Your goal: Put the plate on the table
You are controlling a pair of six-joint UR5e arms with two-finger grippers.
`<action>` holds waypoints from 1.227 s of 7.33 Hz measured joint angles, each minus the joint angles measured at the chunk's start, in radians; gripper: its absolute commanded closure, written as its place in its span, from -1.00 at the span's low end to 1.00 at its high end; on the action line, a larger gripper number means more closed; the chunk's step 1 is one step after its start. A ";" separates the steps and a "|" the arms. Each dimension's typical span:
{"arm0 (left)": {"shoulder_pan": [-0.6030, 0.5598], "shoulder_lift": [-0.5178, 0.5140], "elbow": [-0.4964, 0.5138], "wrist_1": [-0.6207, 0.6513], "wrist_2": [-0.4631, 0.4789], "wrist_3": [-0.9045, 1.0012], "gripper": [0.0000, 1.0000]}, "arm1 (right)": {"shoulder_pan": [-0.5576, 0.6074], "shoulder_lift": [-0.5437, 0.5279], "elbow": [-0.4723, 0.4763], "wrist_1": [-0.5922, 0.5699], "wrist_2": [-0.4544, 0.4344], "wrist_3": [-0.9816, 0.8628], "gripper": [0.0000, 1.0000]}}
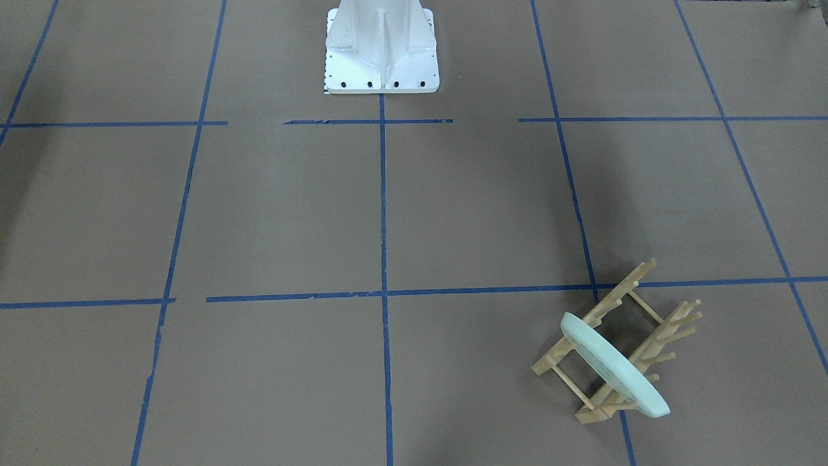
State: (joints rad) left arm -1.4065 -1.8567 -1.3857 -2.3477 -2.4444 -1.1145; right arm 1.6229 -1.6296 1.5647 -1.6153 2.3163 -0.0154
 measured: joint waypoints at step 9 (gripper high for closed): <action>0.283 -0.233 0.198 -0.675 0.509 -0.852 -0.95 | 0.000 -0.001 0.000 0.000 0.000 0.000 -1.00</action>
State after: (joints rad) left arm -1.1233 -2.0893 -1.1875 -3.0232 -1.9357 -1.9661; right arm 1.6229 -1.6304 1.5646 -1.6153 2.3163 -0.0153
